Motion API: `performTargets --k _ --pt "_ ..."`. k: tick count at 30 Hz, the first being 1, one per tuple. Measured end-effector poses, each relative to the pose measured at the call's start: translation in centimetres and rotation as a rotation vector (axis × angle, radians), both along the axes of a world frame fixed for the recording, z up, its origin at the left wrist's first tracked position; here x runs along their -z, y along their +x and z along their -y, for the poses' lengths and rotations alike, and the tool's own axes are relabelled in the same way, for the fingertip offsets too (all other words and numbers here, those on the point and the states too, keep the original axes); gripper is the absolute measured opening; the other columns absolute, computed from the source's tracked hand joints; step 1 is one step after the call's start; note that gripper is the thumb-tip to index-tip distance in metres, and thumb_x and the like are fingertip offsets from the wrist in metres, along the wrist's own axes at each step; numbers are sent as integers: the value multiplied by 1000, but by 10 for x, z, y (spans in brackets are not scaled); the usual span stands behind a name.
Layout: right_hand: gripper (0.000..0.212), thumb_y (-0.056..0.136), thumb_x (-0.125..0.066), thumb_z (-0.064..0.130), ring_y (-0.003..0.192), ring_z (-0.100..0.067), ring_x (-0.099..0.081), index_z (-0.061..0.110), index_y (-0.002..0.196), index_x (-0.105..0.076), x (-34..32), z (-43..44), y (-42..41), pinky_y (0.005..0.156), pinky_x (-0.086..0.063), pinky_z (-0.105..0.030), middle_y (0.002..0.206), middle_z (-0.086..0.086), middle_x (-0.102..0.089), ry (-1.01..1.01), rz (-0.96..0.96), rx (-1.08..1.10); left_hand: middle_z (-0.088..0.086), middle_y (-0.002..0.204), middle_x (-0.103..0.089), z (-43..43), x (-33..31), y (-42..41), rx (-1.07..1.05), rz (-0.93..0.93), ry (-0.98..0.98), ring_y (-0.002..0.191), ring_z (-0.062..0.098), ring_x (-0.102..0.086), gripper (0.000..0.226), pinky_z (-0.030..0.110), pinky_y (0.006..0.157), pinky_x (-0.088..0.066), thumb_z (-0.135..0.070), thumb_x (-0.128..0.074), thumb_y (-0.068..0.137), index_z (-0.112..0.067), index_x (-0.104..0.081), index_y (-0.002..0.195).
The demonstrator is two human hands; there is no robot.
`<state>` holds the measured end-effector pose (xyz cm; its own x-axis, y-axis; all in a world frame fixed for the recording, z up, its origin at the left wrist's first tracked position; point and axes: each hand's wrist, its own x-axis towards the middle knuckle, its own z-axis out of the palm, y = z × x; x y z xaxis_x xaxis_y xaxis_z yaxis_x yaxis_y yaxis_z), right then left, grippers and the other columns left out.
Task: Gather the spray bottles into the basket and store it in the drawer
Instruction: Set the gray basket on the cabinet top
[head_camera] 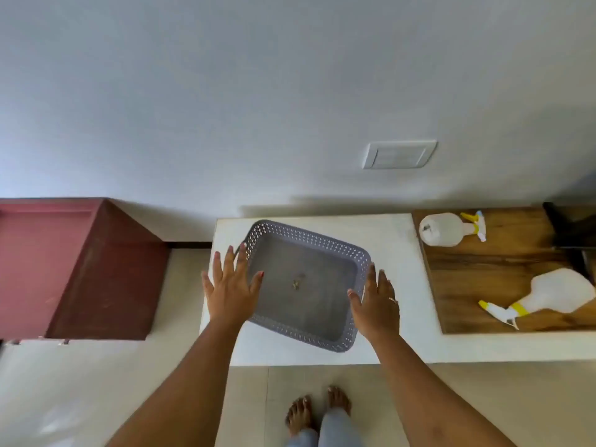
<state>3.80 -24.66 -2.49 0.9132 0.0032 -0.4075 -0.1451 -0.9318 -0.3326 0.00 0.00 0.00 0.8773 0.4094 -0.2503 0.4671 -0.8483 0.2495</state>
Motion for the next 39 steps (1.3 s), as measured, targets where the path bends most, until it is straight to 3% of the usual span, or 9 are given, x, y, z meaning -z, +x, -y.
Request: performTargets --k 3,6,12,15,17,20,27,34,39 --pt "76 96 -41 43 146 -31 -14 15 150 4 34 1 11 114 -27 -45 160 -11 -3 56 -74 171 -1 161 -6 -16 33 18 -69 -77 -8 148 24 4 66 53 117 -3 -53 -30 95 -27 -7 151" --pt "74 97 -43 31 146 -33 -14 9 150 5 57 1 13 115 -22 -44 160 -14 -2 158 -143 303 1 161 -6 -26 57 33 -142 -121 -96 148 26 2 67 54 117 -5 -51 -32 95 -24 -8 151" --pt "65 98 -38 10 146 -33 -16 7 150 1 89 -4 15 117 -21 -44 159 -14 -7 321 -148 418 7 160 -10 -42 86 57 -273 -202 -273 147 30 -9 68 54 118 -11 -48 -33 96 -19 -7 151" --pt "69 95 -44 3 142 -36 -26 7 150 -3 95 -6 17 114 -29 -45 157 -16 -17 354 -139 446 13 157 -18 -44 95 61 -376 -145 -456 144 34 -20 68 52 117 -18 -43 -38 97 -15 -9 151" --pt "71 94 -49 4 135 -38 -38 8 150 -5 95 -8 21 108 -37 -45 152 -17 -30 359 -128 465 18 149 -34 -45 95 63 -440 -51 -532 136 36 -35 59 45 110 -30 -35 -42 97 -9 -23 147" --pt "68 93 -49 1 128 -37 -47 12 150 -12 96 -10 30 101 -45 -46 146 -16 -42 332 -84 456 15 130 -52 -46 91 66 -579 -8 -642 118 34 -51 47 39 94 -41 -34 -43 97 -6 -41 135" --pt "67 91 -47 -5 122 -38 -53 18 149 -20 93 -8 70 98 -50 -48 143 -13 -47 293 -26 287 14 120 -60 -51 100 50 -832 58 -831 108 33 -59 53 53 96 -48 -50 -41 88 -12 -48 124" --pt "68 90 -43 -10 118 -39 -55 16 148 -22 100 -9 82 98 -48 -47 139 -15 -50 277 -59 236 15 120 -61 -49 114 32 -919 107 -867 108 34 -60 59 54 96 -48 -56 -42 80 -15 -51 121" --pt "68 90 -45 -9 120 -39 -54 15 148 -21 105 -9 83 99 -48 -49 140 -15 -49 284 -54 217 13 120 -60 -45 109 32 -903 137 -825 107 31 -59 50 48 97 -48 -47 -41 91 -11 -49 124"
